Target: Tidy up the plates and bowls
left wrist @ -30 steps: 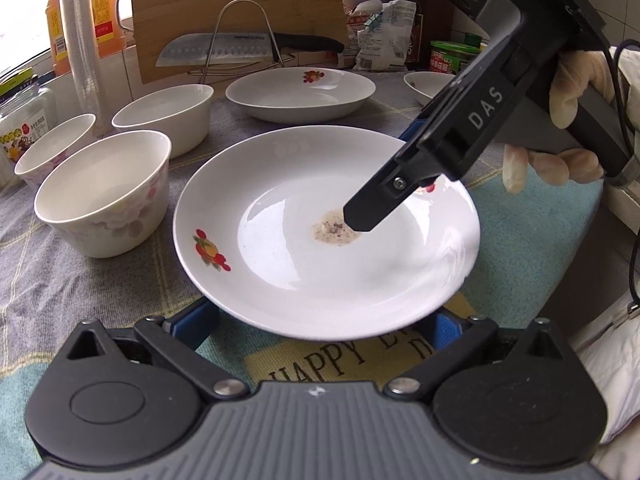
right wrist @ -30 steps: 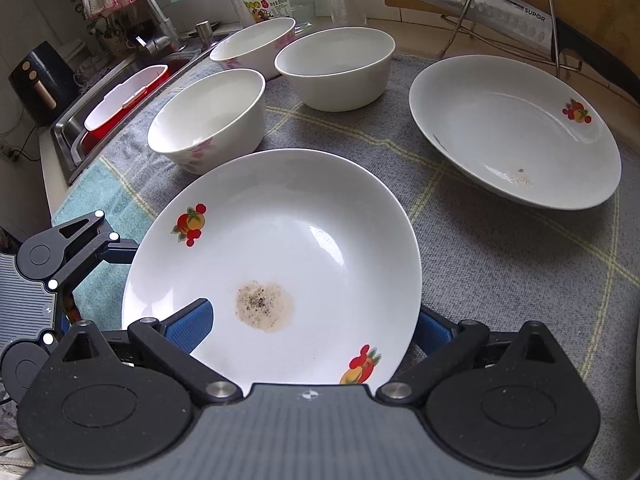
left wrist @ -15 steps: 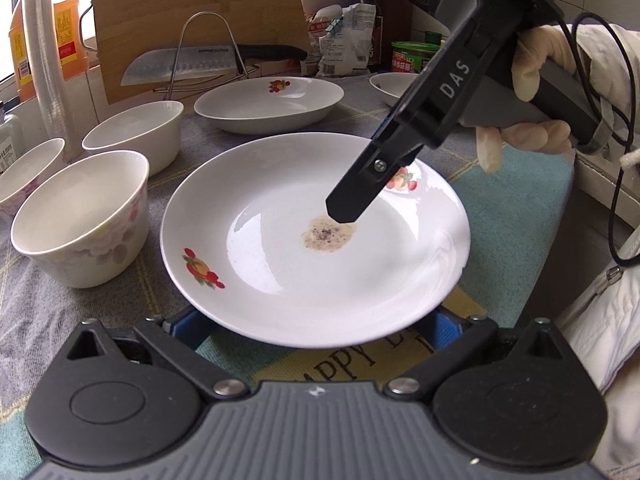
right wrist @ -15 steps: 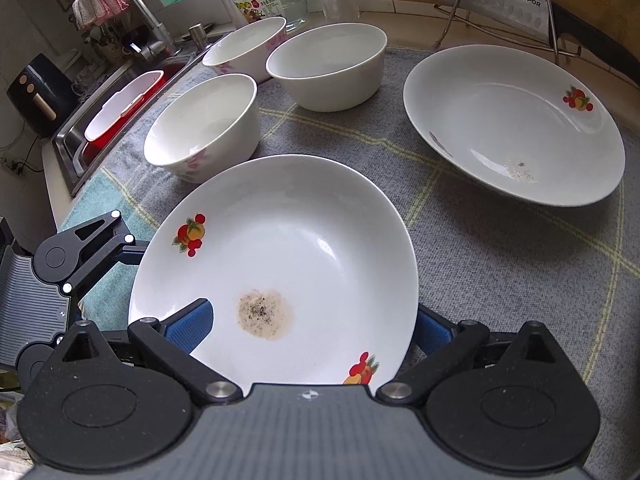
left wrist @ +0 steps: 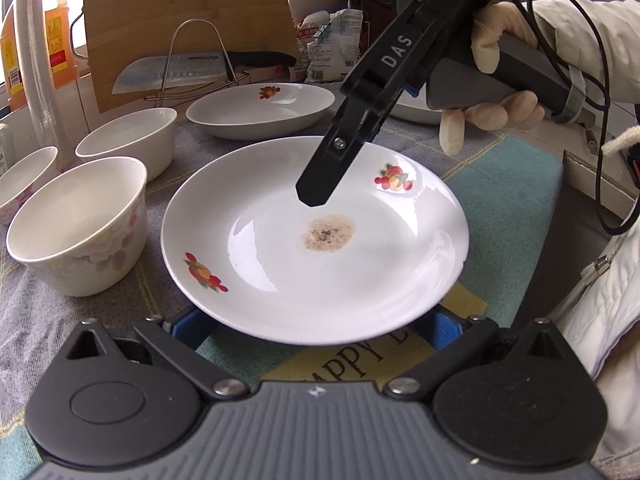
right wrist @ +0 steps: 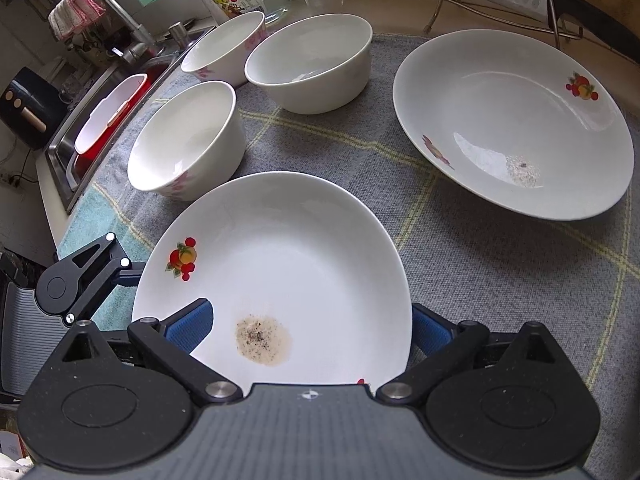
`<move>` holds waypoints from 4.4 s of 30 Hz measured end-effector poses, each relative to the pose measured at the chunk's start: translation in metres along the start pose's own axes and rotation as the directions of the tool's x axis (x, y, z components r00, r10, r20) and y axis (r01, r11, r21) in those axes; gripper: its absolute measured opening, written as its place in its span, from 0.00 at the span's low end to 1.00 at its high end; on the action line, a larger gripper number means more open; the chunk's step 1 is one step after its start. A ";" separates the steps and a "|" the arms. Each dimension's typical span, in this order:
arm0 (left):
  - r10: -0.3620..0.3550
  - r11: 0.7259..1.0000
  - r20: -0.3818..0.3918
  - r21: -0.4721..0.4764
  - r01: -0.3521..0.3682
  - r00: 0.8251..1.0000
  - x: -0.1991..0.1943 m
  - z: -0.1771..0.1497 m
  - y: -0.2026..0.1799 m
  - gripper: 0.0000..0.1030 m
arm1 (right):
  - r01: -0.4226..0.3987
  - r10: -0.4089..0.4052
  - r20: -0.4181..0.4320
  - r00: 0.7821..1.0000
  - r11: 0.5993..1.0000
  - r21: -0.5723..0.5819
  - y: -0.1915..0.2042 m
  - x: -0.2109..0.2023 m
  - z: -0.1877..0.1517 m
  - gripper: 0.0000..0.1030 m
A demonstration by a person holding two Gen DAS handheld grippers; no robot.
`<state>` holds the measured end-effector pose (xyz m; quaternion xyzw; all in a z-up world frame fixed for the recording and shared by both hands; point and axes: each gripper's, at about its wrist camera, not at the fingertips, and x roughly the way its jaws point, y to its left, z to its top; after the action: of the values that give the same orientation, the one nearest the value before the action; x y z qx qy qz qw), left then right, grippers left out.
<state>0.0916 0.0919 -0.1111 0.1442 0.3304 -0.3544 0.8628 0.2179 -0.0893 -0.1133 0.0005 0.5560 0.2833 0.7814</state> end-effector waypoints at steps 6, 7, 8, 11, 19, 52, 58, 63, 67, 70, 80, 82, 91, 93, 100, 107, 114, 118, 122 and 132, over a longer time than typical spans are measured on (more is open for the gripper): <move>-0.010 1.000 0.000 0.011 0.010 1.000 0.000 0.000 0.001 1.00 | -0.005 0.005 -0.045 0.999 1.000 0.010 0.000 0.001 0.005 1.00; -0.013 1.000 0.000 0.014 0.013 1.000 0.000 0.000 0.001 1.00 | -0.012 0.012 -0.055 0.998 1.000 0.013 -0.001 0.001 0.006 1.00; -0.015 1.000 -0.001 0.016 0.015 1.000 0.000 0.000 0.001 1.00 | -0.021 0.022 -0.065 0.998 1.000 0.019 -0.002 0.001 0.007 1.00; -0.021 1.000 -0.002 0.022 0.021 1.000 0.000 0.001 0.002 1.00 | -0.040 0.041 -0.092 0.995 0.999 0.017 -0.003 0.001 0.009 1.00; -0.028 0.999 0.001 0.030 0.028 1.000 0.001 0.001 0.004 1.00 | -0.086 0.089 -0.119 0.989 0.996 0.027 -0.006 0.000 0.012 1.00; -0.031 0.998 -0.051 0.050 0.033 0.998 0.006 0.013 0.007 0.99 | -0.115 0.115 -0.115 0.987 0.993 0.007 -0.007 -0.004 0.018 1.00; -0.029 0.998 -0.050 0.050 0.031 0.998 0.003 0.021 0.003 0.99 | -0.119 0.118 -0.097 0.988 0.993 -0.004 -0.009 -0.013 0.018 1.00; -0.036 0.998 -0.052 0.049 0.038 0.998 0.005 0.032 -0.001 0.99 | -0.118 0.117 -0.081 0.990 0.993 -0.011 -0.016 -0.024 0.017 1.00; -0.038 0.998 -0.051 0.057 0.041 0.998 0.010 0.045 -0.007 0.99 | -0.116 0.115 -0.067 0.991 0.993 -0.015 -0.024 -0.035 0.015 1.00; -0.044 0.997 -0.049 0.058 0.047 0.998 0.014 0.054 -0.013 0.99 | -0.114 0.113 -0.051 0.992 0.993 -0.013 -0.033 -0.045 0.012 1.00; -0.061 0.995 -0.048 0.076 0.064 0.997 0.034 0.088 -0.038 0.99 | -0.102 0.102 -0.015 0.995 0.995 -0.005 -0.065 -0.078 0.000 1.00; -0.068 0.995 -0.049 0.076 0.071 0.996 0.039 0.096 -0.043 0.99 | -0.099 0.099 -0.006 0.995 0.995 -0.003 -0.072 -0.085 -0.002 1.00; -0.084 0.990 -0.051 0.113 0.089 0.995 0.063 0.130 -0.066 0.99 | -0.081 0.080 0.029 0.996 0.997 0.021 -0.111 -0.111 -0.014 1.00; -0.090 0.988 -0.051 0.123 0.095 0.995 0.069 0.137 -0.070 0.99 | -0.074 0.073 0.038 0.997 0.997 0.028 -0.119 -0.116 -0.017 1.00; -0.118 0.978 -0.056 0.164 0.125 0.991 0.091 0.162 -0.086 0.99 | -0.054 0.049 0.076 0.996 0.996 0.068 -0.152 -0.135 -0.025 1.00; -0.155 0.966 -0.067 0.196 0.165 0.986 0.117 0.178 -0.103 0.99 | -0.035 0.023 0.103 0.994 0.992 0.117 -0.182 -0.148 -0.036 1.00; -0.177 0.957 -0.077 0.219 0.190 0.981 0.142 0.189 -0.116 0.99 | -0.020 -0.001 0.125 0.992 0.986 0.165 -0.209 -0.154 -0.045 1.00; -0.188 0.954 -0.090 0.219 0.204 0.978 0.153 0.192 -0.120 0.99 | -0.011 -0.013 0.128 0.992 0.983 0.181 -0.219 -0.153 -0.048 1.00; -0.195 0.953 -0.104 0.214 0.214 0.975 0.160 0.194 -0.122 0.99 | -0.004 -0.020 0.125 0.992 0.982 0.188 -0.226 -0.152 -0.050 1.00; -0.182 0.948 -0.133 0.237 0.210 0.974 0.169 0.200 -0.121 0.99 | 0.013 -0.036 0.111 0.993 0.980 0.196 -0.235 -0.146 -0.053 1.00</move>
<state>0.1894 -0.1777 -0.0789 0.2374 0.3427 -0.4689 0.7787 0.2435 -0.3679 -0.0811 0.0865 0.5354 0.2173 0.8116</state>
